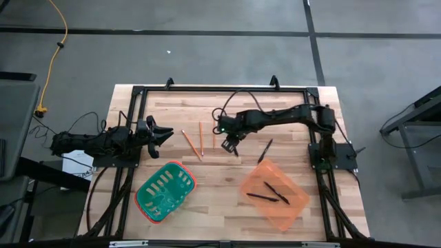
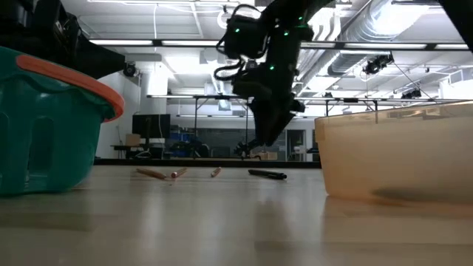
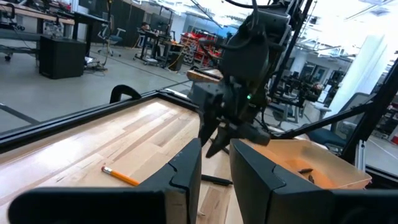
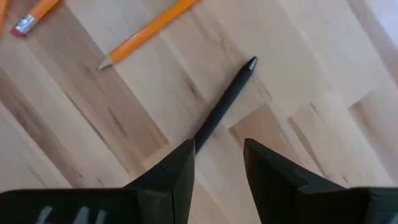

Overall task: Sort pens & pencils
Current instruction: Put the black pen into the orange bin

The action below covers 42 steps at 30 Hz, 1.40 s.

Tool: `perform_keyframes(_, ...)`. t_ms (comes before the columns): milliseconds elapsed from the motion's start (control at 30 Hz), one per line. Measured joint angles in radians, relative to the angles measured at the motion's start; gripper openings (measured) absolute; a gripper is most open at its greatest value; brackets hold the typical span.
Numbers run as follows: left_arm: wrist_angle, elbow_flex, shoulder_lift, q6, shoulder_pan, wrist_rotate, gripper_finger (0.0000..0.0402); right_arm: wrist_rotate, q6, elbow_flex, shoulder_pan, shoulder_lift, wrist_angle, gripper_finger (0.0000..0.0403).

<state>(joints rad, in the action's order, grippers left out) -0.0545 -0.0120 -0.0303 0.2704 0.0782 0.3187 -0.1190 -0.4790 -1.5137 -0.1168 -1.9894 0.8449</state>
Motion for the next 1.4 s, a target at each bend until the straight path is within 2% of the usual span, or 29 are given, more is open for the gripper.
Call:
perform_keyframes(233, 0.0, 0.0, 0.0, 0.0, 0.0, 0.0, 0.0072, 0.037, -0.039, -0.106, 0.004, -0.101, 0.068, 0.0131)
perform_keyframes(500, 0.0, 0.0, 0.0, 0.0, 0.0, 0.0, 0.0072, 0.067, -0.04, -0.136, 0.004, -0.179, 0.095, 0.0131)
perform_keyframes(1000, 0.0, 0.0, 0.0, 0.0, 0.0, 0.0, 0.0072, 0.049, -0.043, -0.134, -0.007, -0.191, 0.109, 0.0131)
perform_keyframes(1400, 0.0, 0.0, 0.0, 0.0, 0.0, 0.0, 0.0072, 0.096, -0.034, -0.136, -0.034, -0.221, 0.104, 0.0131)
